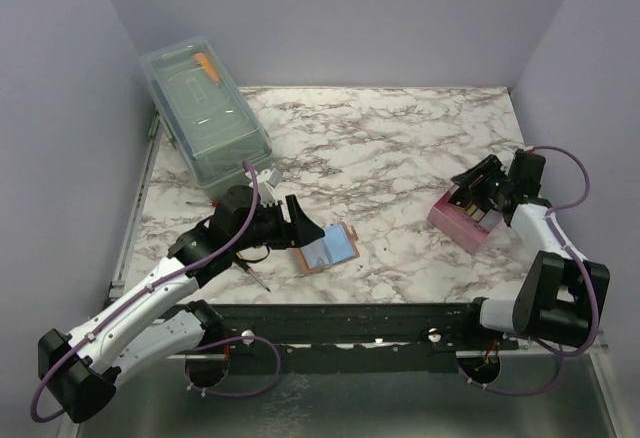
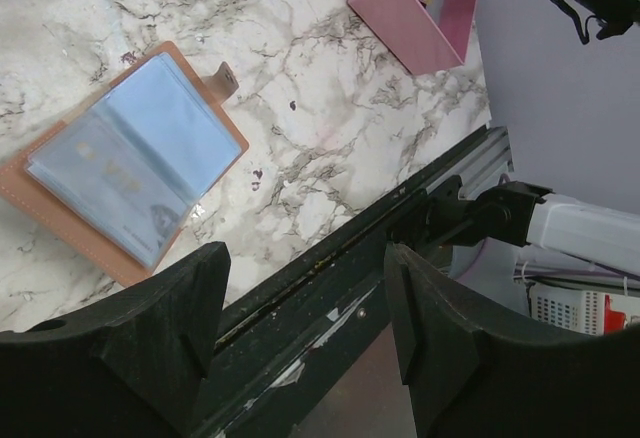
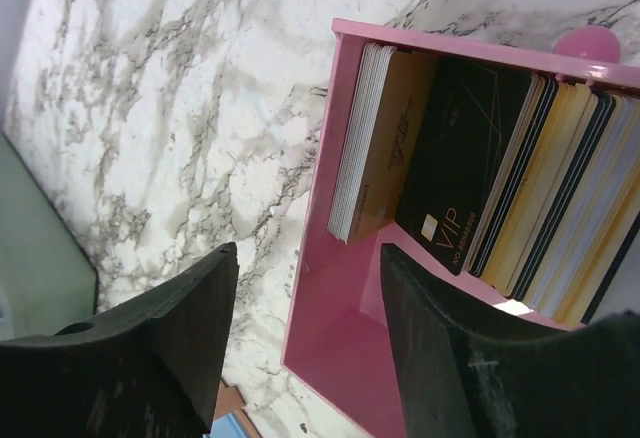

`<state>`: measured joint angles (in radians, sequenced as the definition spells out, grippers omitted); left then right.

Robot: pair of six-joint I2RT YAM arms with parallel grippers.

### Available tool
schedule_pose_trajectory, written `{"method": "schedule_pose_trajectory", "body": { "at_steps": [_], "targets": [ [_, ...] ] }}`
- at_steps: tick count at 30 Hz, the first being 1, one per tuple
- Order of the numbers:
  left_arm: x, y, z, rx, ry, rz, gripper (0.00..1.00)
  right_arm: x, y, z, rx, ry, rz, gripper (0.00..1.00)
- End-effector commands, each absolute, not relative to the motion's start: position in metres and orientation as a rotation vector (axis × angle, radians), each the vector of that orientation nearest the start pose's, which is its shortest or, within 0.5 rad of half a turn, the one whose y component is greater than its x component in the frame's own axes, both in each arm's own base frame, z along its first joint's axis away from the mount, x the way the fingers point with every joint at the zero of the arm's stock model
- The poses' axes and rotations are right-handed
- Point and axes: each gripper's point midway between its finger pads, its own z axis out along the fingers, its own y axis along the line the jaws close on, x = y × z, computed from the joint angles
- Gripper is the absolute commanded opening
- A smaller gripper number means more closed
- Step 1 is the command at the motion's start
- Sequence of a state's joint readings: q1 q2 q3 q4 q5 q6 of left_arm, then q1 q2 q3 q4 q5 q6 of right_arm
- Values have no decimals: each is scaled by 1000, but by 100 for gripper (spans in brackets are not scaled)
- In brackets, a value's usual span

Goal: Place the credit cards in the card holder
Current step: Pick up the credit card from the storage box.

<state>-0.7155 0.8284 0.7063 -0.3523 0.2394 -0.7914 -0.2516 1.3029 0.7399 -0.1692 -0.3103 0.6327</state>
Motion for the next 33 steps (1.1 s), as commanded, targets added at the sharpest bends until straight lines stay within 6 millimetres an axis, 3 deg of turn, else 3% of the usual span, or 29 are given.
{"method": "schedule_pose_trajectory", "body": {
  "at_steps": [1,12,23,33],
  "targets": [
    [169,-245,207,110,2226,-1164,69,361,-6,115,828,2055,753,64],
    [172,-249,206,103,2245,-1167,70,371,-7,94,825,2046,849,75],
    [170,-248,207,81,2246,-1181,70,382,-7,83,821,2053,896,77],
    [168,-248,208,75,2242,-1190,70,383,-4,105,773,2011,931,67]
  ]
}}
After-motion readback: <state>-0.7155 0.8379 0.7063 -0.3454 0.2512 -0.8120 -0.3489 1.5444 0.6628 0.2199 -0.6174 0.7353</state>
